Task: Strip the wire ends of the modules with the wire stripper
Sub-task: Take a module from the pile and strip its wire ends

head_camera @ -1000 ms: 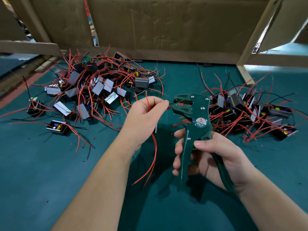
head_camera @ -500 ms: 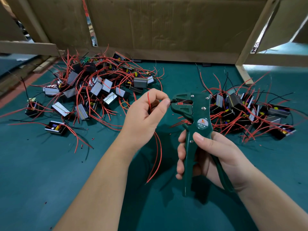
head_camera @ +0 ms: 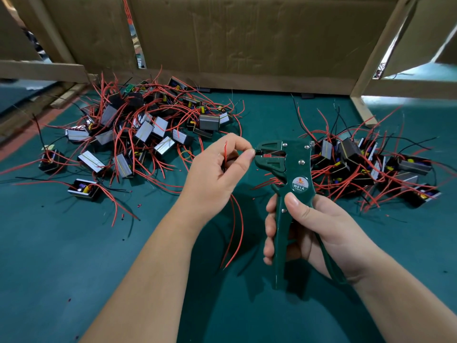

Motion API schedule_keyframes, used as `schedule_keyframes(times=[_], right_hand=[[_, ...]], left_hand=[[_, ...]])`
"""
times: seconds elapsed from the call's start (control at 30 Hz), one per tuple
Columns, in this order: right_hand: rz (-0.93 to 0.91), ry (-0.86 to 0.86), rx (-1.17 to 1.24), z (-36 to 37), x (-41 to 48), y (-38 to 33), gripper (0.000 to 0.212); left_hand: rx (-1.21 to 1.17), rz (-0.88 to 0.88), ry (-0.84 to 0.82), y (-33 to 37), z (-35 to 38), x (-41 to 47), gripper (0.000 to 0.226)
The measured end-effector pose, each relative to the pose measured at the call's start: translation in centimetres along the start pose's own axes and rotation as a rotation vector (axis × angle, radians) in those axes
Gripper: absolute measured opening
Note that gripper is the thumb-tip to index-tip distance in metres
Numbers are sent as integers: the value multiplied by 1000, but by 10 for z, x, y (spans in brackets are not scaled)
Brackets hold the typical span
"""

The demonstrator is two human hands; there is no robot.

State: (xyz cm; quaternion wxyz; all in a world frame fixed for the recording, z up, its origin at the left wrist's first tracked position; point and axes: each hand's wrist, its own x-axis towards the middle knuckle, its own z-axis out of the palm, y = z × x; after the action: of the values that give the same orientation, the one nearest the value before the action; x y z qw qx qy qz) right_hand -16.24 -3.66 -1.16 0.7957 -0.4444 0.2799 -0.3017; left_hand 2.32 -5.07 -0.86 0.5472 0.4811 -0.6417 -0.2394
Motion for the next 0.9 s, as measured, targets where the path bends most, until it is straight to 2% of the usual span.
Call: schedule_keyframes(times=[0.13, 0.17, 0.27, 0.33, 0.4, 0.47, 0.57, 0.67, 0.77, 0.9], right_hand=[[3, 58, 6, 4, 1, 0, 36], [7, 79, 18, 5, 2, 0, 36], [8, 135, 42, 8, 2, 0, 42], [16, 166, 50, 9, 0, 1, 46], [41, 199, 66, 10, 0, 2, 52], [58, 243, 68, 10, 1, 1, 57], [82, 247, 117, 8, 3, -2, 58], [-19, 220, 231, 4, 6, -6, 52], [-91, 237, 254, -3, 6, -10, 48], [-81, 163, 220, -8, 2, -13, 44]], left_hand=[[44, -35, -19, 1, 3, -2, 6], [-13, -95, -8, 4, 5, -2, 4], [-382, -352, 27, 10, 7, 3, 9], [-553, -392, -13, 11, 5, 4, 21], [-619, -408, -49, 11, 4, 3, 31], [-602, -420, -66, 9, 5, 2, 36], [-439, -314, -85, 7, 7, 0, 29], [-353, -213, -61, 7, 6, -2, 25], [-306, -198, -8, 7, 2, 0, 18], [-266, -172, 18, 2, 0, 1, 13]])
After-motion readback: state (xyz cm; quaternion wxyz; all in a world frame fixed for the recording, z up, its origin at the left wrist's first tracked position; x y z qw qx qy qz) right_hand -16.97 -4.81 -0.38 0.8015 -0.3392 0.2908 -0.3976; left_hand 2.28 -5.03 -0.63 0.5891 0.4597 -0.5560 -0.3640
